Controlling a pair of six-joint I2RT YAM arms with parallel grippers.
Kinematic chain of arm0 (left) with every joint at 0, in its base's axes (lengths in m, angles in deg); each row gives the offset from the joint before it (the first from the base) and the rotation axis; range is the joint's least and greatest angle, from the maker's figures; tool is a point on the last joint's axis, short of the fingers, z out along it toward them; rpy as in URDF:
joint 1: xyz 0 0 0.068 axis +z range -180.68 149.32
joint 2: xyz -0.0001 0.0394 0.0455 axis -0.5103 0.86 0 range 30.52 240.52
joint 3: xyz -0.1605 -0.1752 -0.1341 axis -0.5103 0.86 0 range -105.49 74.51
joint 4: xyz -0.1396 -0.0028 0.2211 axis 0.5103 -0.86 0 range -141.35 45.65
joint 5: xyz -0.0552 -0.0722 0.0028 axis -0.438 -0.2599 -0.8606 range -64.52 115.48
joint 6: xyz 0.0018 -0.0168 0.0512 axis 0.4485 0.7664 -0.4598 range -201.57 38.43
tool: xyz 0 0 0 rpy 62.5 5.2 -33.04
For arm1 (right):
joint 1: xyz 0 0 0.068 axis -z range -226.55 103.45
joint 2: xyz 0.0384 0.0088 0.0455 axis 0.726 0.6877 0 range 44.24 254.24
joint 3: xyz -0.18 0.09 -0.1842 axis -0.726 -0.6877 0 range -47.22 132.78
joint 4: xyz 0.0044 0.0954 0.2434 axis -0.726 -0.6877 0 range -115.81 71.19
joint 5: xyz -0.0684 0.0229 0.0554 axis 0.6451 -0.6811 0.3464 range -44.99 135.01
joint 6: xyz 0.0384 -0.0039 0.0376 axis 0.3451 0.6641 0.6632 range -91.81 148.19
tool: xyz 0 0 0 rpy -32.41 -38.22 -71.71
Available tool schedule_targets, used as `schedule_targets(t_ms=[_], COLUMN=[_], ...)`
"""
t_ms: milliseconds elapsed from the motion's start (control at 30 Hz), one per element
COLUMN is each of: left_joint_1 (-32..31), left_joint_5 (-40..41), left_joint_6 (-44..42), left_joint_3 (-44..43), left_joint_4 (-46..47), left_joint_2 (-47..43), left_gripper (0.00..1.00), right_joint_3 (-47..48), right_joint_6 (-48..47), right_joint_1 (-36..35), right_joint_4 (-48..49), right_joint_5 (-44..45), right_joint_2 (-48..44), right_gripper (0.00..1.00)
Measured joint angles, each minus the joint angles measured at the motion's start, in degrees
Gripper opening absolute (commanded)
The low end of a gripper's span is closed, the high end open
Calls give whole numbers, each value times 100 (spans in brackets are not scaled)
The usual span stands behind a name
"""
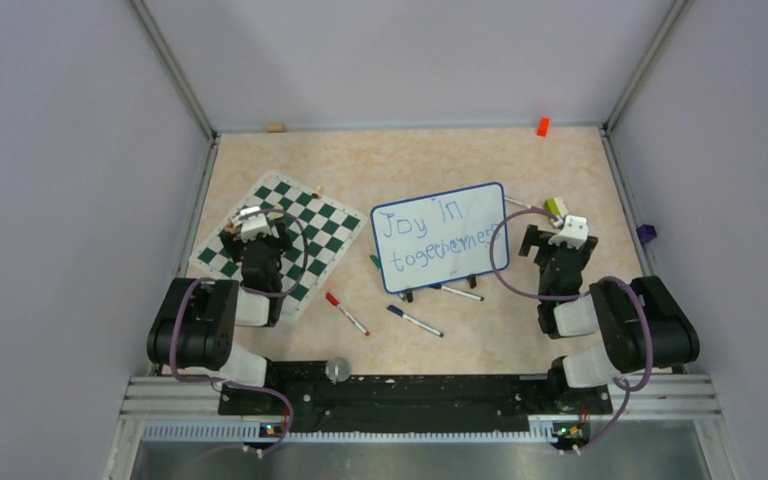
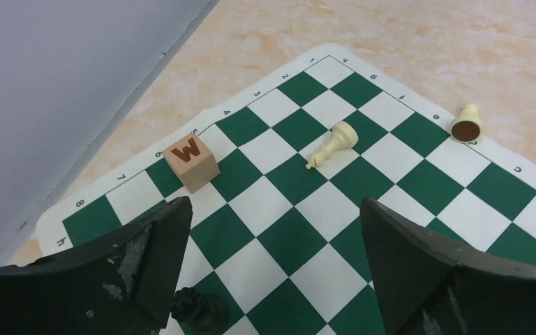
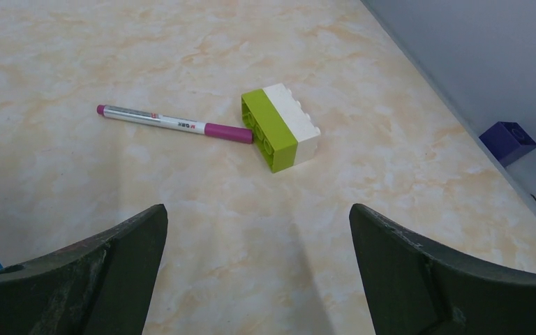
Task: Write a sentence on the whiteboard
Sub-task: Reset both arms
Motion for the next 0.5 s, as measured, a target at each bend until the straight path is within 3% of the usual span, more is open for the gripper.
schedule_targets(t_ms=[500], left_joint_1=[42], left_joint_5=[-170], left_joint_6=[151], left_joint_3=[-63], left_joint_4=[-157], left_joint_2=[-13], left_gripper=[99], right_joint_3=[0], right_joint_6=[42], right_joint_1=[4], right_joint_4=[37], right_joint_5=[11], right_joint_2=[0], right_gripper=[99])
